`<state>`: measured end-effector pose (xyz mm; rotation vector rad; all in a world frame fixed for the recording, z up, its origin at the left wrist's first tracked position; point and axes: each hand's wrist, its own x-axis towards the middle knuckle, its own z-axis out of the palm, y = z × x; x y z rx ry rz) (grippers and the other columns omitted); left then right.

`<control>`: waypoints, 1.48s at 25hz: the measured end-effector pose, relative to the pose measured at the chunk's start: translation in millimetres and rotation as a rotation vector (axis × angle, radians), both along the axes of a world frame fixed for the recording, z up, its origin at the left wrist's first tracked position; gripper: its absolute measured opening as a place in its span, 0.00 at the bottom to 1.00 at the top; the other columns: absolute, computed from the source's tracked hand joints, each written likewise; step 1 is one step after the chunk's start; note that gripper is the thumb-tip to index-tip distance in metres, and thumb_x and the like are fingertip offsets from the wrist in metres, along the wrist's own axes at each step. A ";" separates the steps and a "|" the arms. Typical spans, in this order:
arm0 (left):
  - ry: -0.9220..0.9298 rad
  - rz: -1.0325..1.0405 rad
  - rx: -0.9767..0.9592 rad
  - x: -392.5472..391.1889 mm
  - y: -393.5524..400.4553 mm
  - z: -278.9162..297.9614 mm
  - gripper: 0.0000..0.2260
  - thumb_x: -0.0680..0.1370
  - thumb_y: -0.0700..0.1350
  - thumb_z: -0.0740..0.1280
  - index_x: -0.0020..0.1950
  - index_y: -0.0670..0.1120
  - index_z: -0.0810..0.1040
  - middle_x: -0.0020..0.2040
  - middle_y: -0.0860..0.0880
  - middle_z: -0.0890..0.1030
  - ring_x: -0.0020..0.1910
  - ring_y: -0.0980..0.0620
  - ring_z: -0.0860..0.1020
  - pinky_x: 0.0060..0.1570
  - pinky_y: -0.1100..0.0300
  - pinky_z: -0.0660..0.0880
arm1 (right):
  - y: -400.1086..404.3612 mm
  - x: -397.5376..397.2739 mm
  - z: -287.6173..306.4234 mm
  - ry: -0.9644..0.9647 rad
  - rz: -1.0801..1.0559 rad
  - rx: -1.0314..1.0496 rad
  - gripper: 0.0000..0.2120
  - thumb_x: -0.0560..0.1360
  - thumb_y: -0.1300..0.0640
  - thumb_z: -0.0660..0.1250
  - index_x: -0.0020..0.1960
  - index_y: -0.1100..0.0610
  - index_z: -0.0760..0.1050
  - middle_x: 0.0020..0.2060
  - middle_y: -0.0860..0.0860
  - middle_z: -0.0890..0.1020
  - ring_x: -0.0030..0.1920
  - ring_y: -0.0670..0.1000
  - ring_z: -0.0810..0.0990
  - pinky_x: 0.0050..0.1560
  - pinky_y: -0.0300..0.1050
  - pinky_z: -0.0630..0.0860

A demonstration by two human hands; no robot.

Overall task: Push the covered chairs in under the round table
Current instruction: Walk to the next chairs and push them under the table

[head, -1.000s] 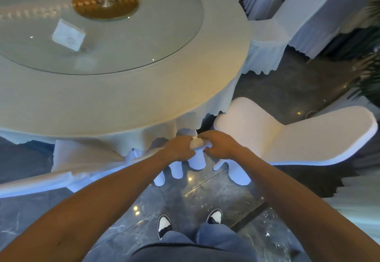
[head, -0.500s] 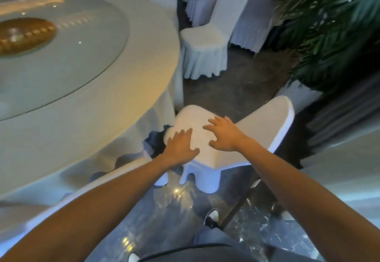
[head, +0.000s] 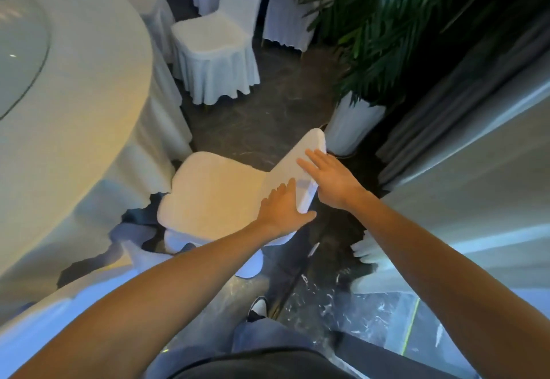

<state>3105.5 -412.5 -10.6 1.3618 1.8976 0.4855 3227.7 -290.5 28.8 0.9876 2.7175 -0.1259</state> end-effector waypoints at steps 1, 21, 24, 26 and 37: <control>-0.018 -0.006 -0.026 9.9 3.8 -8.2 0.40 0.75 0.65 0.66 0.80 0.53 0.51 0.80 0.49 0.59 0.76 0.43 0.64 0.72 0.42 0.65 | 2.1 6.0 -7.1 -0.036 0.013 0.003 0.38 0.78 0.59 0.67 0.80 0.48 0.49 0.81 0.52 0.47 0.80 0.57 0.43 0.78 0.58 0.47; 0.191 -0.139 -0.115 -23.0 -2.2 -63.7 0.34 0.77 0.56 0.68 0.77 0.51 0.56 0.63 0.47 0.76 0.53 0.45 0.79 0.53 0.55 0.79 | 22.4 -40.9 -50.4 -0.232 0.214 0.122 0.23 0.78 0.48 0.67 0.72 0.49 0.67 0.71 0.52 0.70 0.72 0.57 0.64 0.78 0.59 0.50; 0.164 -0.097 -0.112 -45.3 -13.9 -62.5 0.31 0.76 0.55 0.69 0.75 0.54 0.58 0.62 0.49 0.76 0.52 0.48 0.77 0.55 0.57 0.78 | 33.3 -59.6 -43.6 -0.212 0.210 0.077 0.24 0.78 0.52 0.68 0.72 0.50 0.67 0.72 0.53 0.69 0.74 0.56 0.63 0.78 0.57 0.50; 0.141 -0.085 -0.097 -66.0 -21.8 -61.3 0.31 0.76 0.54 0.69 0.76 0.55 0.59 0.64 0.49 0.75 0.57 0.47 0.76 0.57 0.58 0.75 | 38.8 -78.5 -40.0 -0.183 0.235 0.021 0.27 0.77 0.55 0.69 0.74 0.50 0.66 0.74 0.52 0.67 0.76 0.56 0.60 0.78 0.55 0.48; 0.333 0.159 -0.196 -181.0 -63.8 -28.7 0.21 0.75 0.43 0.66 0.67 0.57 0.75 0.56 0.50 0.82 0.51 0.45 0.80 0.41 0.58 0.65 | 23.6 -204.6 -42.1 -0.162 0.498 -0.305 0.06 0.71 0.58 0.67 0.45 0.49 0.75 0.43 0.52 0.83 0.47 0.58 0.82 0.41 0.48 0.73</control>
